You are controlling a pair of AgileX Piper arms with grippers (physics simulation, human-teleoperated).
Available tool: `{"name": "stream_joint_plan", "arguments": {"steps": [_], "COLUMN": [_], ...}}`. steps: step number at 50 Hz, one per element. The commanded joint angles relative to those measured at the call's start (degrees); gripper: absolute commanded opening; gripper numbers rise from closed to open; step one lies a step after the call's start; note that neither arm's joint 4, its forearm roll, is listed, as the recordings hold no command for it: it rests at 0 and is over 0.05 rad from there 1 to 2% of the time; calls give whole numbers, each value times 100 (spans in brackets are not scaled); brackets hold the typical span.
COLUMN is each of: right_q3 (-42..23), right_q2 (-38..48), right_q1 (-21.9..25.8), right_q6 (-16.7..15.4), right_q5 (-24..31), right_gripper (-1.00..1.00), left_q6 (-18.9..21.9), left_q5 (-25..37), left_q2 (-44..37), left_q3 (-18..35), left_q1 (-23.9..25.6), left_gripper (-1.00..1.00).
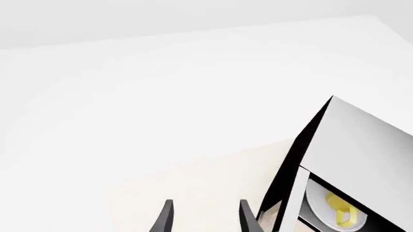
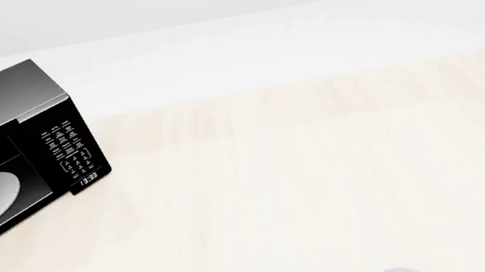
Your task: Put the yellow and white mug in the microwave and close it.
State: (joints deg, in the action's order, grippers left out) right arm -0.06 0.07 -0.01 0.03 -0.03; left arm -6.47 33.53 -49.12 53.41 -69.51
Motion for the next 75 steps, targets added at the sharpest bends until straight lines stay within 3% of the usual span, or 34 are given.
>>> {"name": "stream_joint_plan", "arguments": {"steps": [1, 31, 32, 41, 54, 75], "right_q3": [6, 6, 6, 6, 6, 6], "right_q2": [-7, -7, -7, -7, -7, -7], "right_q1": [1, 1, 1, 1, 1, 1], "right_q6": [-3, -3, -3, -3, -3, -3], "right_q5": [3, 3, 3, 3, 3, 3], "right_gripper": [100, 100, 100, 100, 100, 100], "left_q6": [-61, 88, 283, 399, 442, 570], "left_q5": [-43, -380, -659, -845, -946, -1207], "left_q2": [-195, -541, -831, -964, -1263, -1555], "left_q3": [-103, -460, -724, -942, -1124, -1260], "left_q1": [-18, -309, -371, -338, 109, 335], "left_gripper": [100, 100, 100, 100, 100, 100]}}
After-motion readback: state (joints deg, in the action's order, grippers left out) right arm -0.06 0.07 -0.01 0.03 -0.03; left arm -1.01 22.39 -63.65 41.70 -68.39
